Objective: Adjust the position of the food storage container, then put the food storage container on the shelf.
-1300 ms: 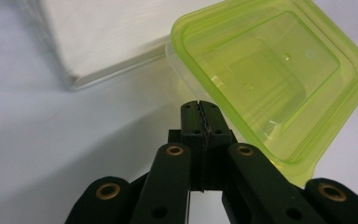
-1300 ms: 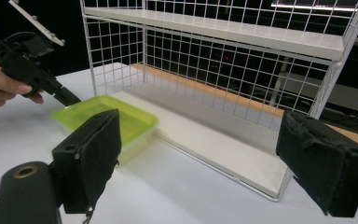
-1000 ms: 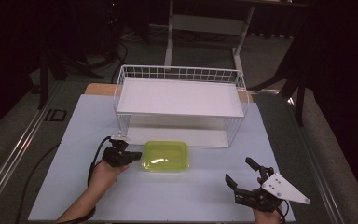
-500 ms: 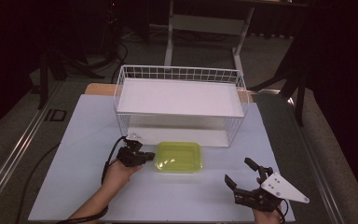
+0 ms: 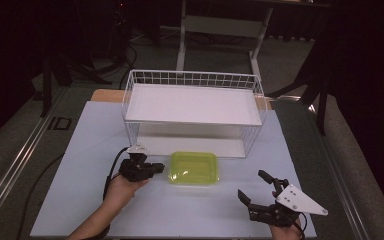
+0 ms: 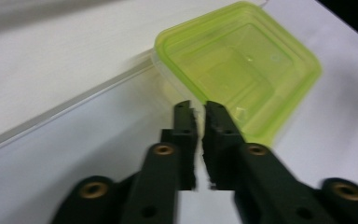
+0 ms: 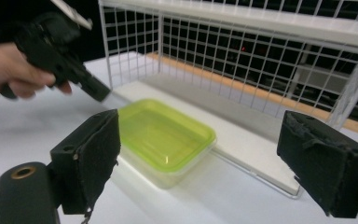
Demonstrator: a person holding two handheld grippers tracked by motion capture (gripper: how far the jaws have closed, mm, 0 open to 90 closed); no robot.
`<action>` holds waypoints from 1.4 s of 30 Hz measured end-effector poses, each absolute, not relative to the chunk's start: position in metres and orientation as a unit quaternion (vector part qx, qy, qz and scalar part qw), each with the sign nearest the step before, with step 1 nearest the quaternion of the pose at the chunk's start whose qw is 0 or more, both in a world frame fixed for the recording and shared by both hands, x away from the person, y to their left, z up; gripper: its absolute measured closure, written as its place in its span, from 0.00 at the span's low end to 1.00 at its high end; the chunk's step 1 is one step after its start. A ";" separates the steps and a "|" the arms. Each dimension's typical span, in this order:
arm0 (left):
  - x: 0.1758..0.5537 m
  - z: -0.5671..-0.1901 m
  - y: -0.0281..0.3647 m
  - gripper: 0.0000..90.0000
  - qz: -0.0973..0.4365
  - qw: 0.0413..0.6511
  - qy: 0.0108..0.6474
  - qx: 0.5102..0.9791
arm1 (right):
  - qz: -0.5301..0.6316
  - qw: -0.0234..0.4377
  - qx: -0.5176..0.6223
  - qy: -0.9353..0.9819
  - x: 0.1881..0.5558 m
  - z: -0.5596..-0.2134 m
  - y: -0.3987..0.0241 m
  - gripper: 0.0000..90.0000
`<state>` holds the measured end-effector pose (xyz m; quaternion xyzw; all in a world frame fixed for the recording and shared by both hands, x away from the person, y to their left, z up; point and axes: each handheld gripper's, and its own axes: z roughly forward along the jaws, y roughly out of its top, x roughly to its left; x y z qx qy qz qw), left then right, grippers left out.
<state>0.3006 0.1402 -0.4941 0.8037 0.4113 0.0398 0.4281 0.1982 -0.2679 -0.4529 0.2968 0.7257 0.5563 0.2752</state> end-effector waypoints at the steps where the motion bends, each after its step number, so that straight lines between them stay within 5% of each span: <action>1: 0.298 -0.493 0.142 0.86 0.034 0.433 0.411 0.802 | 0.551 0.275 0.297 0.730 0.198 -0.453 -0.266 0.14; 6: 0.286 -0.487 0.152 0.70 0.023 0.447 0.414 0.793 | 0.549 0.278 0.293 0.732 0.196 -0.449 -0.265 0.14; 7: 0.282 -0.484 0.157 0.66 0.021 0.458 0.411 0.788 | 0.547 0.276 0.290 0.735 0.193 -0.440 -0.269 0.20; 12: 0.272 -0.476 0.161 0.59 0.021 0.482 0.385 0.786 | 0.557 0.261 0.289 0.733 0.192 -0.439 -0.269 0.22; 23: 0.282 -0.460 0.150 0.59 0.010 0.494 0.380 0.782 | 0.500 0.168 0.339 0.779 0.234 -0.445 -0.241 0.14; 42: 0.316 -0.481 0.137 0.57 -0.021 0.468 0.443 0.764 | 0.468 0.097 0.429 0.766 0.306 -0.476 -0.213 0.15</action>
